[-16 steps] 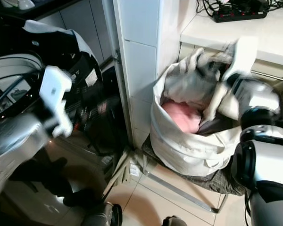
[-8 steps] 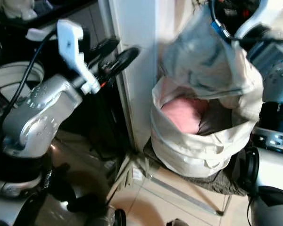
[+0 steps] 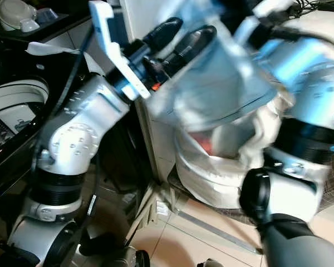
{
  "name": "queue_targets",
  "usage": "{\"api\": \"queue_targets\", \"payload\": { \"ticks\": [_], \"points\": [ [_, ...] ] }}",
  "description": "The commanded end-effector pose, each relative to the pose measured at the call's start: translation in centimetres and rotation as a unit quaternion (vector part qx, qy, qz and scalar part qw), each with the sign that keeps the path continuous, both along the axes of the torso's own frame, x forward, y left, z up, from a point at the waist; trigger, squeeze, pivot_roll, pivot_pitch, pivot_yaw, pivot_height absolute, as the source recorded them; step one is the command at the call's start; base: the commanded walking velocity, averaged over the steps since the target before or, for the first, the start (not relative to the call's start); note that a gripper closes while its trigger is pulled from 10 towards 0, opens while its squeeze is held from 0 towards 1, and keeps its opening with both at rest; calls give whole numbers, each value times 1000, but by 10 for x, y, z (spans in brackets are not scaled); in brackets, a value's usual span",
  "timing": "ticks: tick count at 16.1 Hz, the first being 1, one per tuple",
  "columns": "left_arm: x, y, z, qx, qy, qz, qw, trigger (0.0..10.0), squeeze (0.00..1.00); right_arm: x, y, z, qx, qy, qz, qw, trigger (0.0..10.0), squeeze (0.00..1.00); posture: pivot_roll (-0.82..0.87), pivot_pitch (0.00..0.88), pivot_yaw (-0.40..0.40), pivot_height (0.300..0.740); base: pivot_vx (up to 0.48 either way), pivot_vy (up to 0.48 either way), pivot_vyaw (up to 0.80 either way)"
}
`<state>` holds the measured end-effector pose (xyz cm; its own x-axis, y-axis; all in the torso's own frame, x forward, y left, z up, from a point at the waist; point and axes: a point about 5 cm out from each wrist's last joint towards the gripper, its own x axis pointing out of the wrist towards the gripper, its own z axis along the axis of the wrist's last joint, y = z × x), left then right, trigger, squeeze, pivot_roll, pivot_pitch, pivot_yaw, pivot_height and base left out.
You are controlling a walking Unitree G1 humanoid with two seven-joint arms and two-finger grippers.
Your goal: Clothes washing
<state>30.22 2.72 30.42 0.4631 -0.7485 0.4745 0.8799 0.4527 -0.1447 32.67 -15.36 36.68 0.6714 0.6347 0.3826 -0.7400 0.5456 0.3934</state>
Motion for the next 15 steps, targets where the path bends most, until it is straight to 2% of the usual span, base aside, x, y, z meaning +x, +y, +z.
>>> {"api": "queue_targets", "payload": {
  "ticks": [1, 2, 3, 5, 6, 7, 8, 9, 15],
  "points": [
    [4, 5, 0, -2, -2, 22, 1000, 10000, 1000, -11, 9, 16, 3, -33, 27, 999, 0, 0, -94, 0, 122, 740, 0, 0, 0],
    [6, 6, -1, -8, 1, 29, 1000, 10000, 0, -14, 14, 13, 10, -21, 53, 998, 0, 0, -95, 0, 117, 740, 0, 0, 0],
    [7, 7, -3, -3, -4, 36, 999, 10000, 0, -18, 21, 12, 20, -14, 80, 996, 0, 0, -94, 0, 106, 740, 0, 0, 0],
    [7, 5, -6, 16, -13, 40, 999, 10000, 0, -21, 26, 9, 23, -7, 91, 996, 0, 0, -91, 0, 102, 740, 0, 0, 0],
    [11, 5, -12, 51, -18, 72, 996, 10000, 0, -22, 29, 8, 25, -3, 96, 995, 0, 0, -85, 0, 97, 740, 0, 0, 0],
    [15, 7, -15, 57, -13, 95, 994, 10000, 0, -23, 29, 8, 27, 0, 99, 995, 0, 0, -84, 0, 96, 740, 0, 0, 0],
    [17, 10, -16, 54, -5, 101, 993, 6314, 0, -24, 29, 8, 28, 2, 100, 995, 0, 0, -83, 0, 96, 740, 0, 0, 0],
    [19, 13, -17, 53, -1, 107, 993, 0, 0, -24, 29, 9, 30, 3, 100, 995, 0, 0, -82, 0, 96, 740, 0, 0, 0],
    [25, 17, -20, 66, -6, 130, 989, 0, 0, -26, 27, 10, 33, 3, 98, 995, 0, 0, -83, 0, 107, 740, 0, 0, 0]
  ]
}}
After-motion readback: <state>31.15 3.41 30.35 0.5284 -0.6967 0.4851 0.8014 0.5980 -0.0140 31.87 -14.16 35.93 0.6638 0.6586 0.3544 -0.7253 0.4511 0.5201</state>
